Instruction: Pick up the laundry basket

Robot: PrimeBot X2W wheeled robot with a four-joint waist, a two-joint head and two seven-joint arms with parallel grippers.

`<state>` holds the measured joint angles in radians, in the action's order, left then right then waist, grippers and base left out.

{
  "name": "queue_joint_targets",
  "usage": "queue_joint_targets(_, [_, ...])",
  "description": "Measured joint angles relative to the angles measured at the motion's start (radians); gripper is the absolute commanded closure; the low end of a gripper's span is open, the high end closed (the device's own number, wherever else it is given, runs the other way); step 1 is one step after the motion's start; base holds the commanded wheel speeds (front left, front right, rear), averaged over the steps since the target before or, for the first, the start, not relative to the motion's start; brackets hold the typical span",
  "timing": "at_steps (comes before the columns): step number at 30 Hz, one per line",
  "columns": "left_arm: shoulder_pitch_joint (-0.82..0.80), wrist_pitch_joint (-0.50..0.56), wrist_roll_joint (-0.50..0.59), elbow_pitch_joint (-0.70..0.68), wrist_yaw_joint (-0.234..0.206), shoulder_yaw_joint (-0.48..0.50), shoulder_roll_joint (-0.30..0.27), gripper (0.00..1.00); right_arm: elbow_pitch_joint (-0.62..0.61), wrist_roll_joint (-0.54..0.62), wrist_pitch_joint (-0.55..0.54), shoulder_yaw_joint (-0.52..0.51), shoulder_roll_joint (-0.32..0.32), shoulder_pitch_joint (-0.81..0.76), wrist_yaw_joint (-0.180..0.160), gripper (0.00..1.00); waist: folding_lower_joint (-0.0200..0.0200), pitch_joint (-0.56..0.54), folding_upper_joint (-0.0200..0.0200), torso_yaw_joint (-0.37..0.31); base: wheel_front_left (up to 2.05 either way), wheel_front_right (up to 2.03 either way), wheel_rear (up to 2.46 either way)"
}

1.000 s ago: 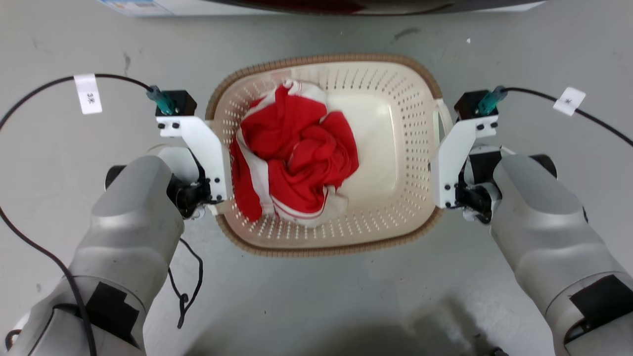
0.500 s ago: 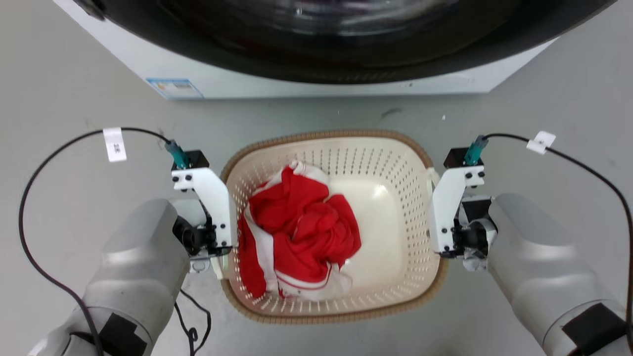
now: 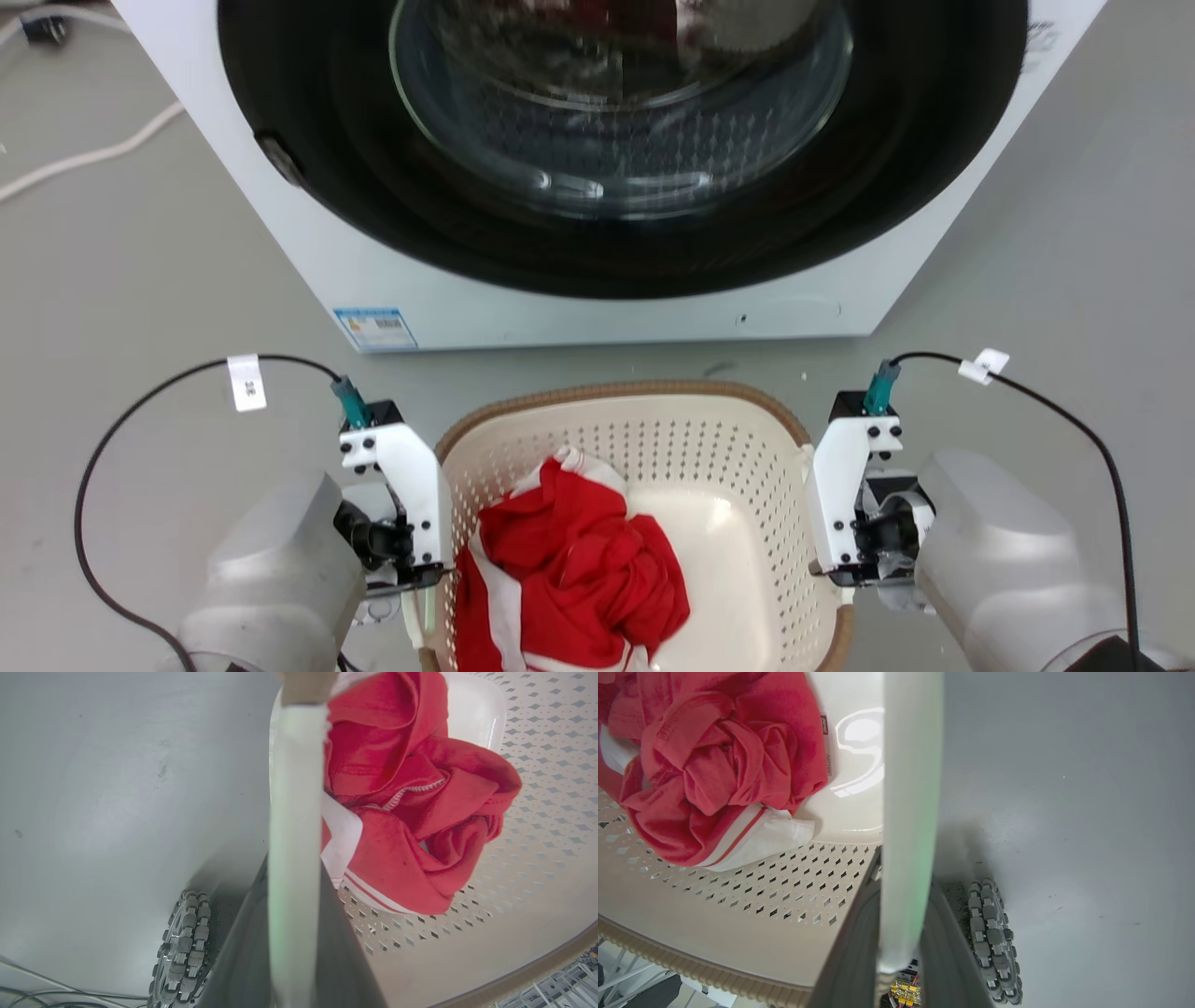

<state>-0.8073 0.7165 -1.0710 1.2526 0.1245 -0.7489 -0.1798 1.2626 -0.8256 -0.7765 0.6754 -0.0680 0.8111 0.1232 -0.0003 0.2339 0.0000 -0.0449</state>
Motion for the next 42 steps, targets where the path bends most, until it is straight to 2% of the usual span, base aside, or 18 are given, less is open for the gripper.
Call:
queue_joint_targets(16, [0.084, 0.039, -0.029, 0.021, 0.000, -0.015, 0.021, 1.00, 0.024, -0.048, -0.043, 0.044, -0.001, -0.072, 0.000, 1.00, 0.0000, -0.235, 0.0000, -0.007, 0.00, 0.00, 0.00])
queue_joint_targets(29, [0.104, 0.033, -0.035, 0.027, 0.000, -0.023, 0.026, 1.00, 0.030, -0.064, -0.038, 0.066, -0.001, -0.086, 0.000, 1.00, 0.0001, -0.313, 0.0000, 0.013, 0.00, 0.00, 0.00])
queue_joint_targets(42, [0.121, 0.024, -0.042, 0.026, 0.000, -0.034, 0.027, 1.00, 0.032, -0.076, -0.042, 0.081, -0.001, -0.097, 0.000, 1.00, 0.0002, -0.332, 0.0000, 0.003, 0.00, 0.00, 0.00])
